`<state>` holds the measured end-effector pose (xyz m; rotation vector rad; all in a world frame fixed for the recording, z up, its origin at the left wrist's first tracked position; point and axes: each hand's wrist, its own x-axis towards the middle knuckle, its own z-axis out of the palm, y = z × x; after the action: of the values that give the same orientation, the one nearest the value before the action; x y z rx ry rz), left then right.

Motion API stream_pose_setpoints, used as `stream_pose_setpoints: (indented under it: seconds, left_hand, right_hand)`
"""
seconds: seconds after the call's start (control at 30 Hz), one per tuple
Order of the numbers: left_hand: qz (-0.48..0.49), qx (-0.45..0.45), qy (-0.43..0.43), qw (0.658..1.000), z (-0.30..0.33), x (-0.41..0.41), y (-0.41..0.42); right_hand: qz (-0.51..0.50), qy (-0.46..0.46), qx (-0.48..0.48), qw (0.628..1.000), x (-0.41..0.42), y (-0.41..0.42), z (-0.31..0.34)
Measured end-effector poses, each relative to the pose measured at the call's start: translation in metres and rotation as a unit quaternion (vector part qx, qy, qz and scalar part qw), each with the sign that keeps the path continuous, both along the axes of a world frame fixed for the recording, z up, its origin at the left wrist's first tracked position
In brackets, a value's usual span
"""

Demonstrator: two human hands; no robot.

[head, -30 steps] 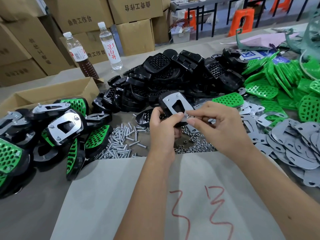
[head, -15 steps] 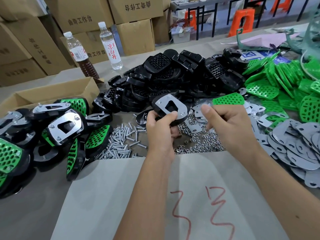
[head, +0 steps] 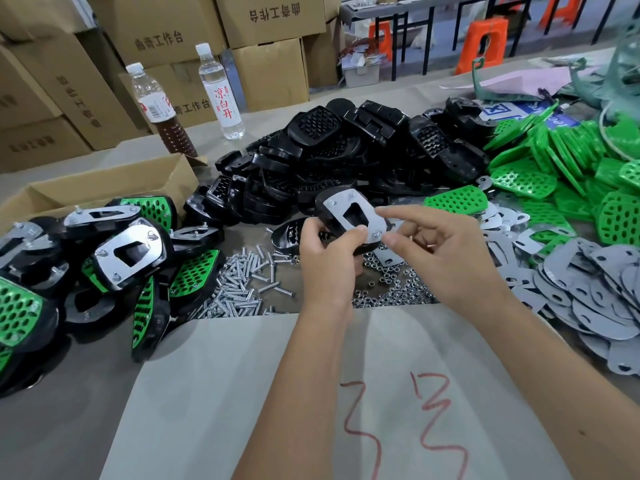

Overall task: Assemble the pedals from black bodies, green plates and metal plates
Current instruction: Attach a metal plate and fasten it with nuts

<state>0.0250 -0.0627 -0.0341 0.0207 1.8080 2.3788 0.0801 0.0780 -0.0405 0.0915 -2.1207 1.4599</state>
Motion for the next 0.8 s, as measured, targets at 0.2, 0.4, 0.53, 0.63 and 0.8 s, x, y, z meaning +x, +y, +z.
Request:
stream_pose_setpoints:
  seconds: [0.2, 0.4, 0.53, 0.63, 0.8]
  left_hand:
    - [-0.013, -0.071, 0.046, 0.996, -0.001, 0.012, 0.009]
    - [0.014, -0.049, 0.044, 0.998, -0.001, 0.010, 0.010]
    - [0.039, -0.072, 0.083, 0.993, 0.000, 0.013, 0.010]
    - [0.045, -0.088, 0.108, 0.989, 0.001, 0.016, 0.013]
    - [0.041, -0.079, 0.103, 0.991, -0.003, 0.015, 0.015]
  right_hand:
    - [-0.018, 0.024, -0.024, 0.999, -0.001, 0.004, 0.002]
    - [-0.044, 0.013, 0.160, 0.986, -0.001, 0.001, 0.003]
    - [-0.056, -0.033, 0.252, 0.966, -0.006, -0.002, 0.002]
    - [-0.085, -0.042, 0.310, 0.946, -0.004, -0.007, 0.003]
    - [-0.158, -0.054, 0.370, 0.914, -0.002, -0.015, 0.007]
